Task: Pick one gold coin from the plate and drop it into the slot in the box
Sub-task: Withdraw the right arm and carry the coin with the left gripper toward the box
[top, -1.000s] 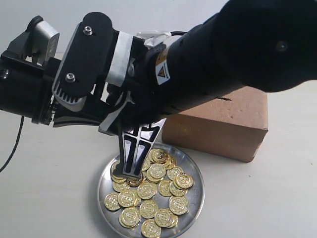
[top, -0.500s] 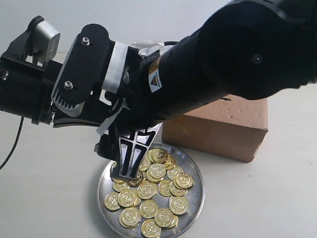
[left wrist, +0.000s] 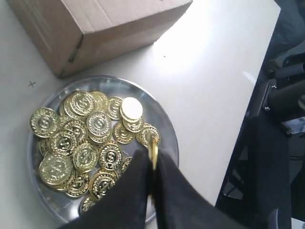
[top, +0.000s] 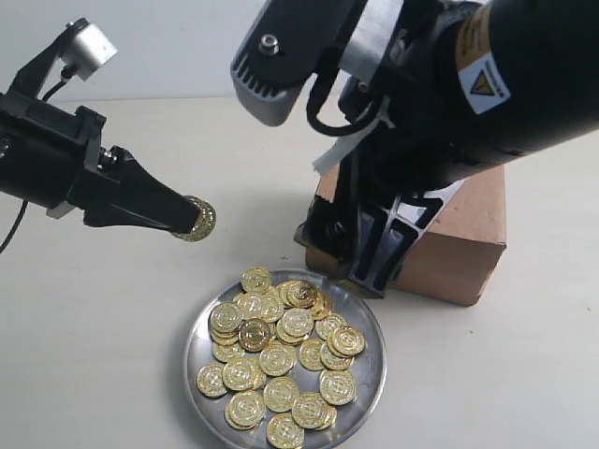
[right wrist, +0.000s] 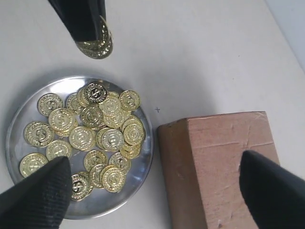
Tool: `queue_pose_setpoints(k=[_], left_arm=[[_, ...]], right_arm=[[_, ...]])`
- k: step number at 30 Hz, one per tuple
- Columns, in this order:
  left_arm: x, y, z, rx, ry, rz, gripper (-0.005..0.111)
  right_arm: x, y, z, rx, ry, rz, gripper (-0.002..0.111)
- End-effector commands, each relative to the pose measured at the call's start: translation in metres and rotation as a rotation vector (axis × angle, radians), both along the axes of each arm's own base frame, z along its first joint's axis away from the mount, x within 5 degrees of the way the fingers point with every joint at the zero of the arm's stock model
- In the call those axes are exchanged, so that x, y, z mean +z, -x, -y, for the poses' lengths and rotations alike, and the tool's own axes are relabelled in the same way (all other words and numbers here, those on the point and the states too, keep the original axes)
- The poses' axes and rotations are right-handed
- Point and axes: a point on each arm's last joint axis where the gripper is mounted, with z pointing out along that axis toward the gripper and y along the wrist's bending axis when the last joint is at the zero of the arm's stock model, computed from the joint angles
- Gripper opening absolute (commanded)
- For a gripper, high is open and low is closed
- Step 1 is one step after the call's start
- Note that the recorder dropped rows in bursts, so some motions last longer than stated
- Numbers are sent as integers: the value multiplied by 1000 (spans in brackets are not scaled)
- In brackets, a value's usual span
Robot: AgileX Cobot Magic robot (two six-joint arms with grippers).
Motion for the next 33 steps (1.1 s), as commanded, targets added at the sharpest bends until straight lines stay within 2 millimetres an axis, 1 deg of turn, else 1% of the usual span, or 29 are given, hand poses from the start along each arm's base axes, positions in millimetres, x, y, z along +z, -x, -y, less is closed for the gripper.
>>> queue_pose_setpoints(k=[1,24,26,27,28,29,30,33], left_arm=[[8,0,2,-22,16,4,0],[8,4,2,-55,17,-27,0],[8,4,2,-98,11,26,0],[8,4,2,-145,6,83,0],[7,4,1,-252,-9,217,0],[7,3,1,-296,-18,295,0],[6,-1,0,-343,-40,424,0],[7,-11,0,-347,-76,595,0]], right_arm=[[4,3,5,-17,-21,-7,89],[4,4,5,-16,-16,-12,89],[3,3,6,-19,1,-10,89],[3,3,8,-34,17,-5,89],[3,0,12,-118,14,-5,89],[3,-1,16,-181,15,-4,89],[3,-3,21,-284,17,-3,89],[3,-2,27,-388,20,-24,89]])
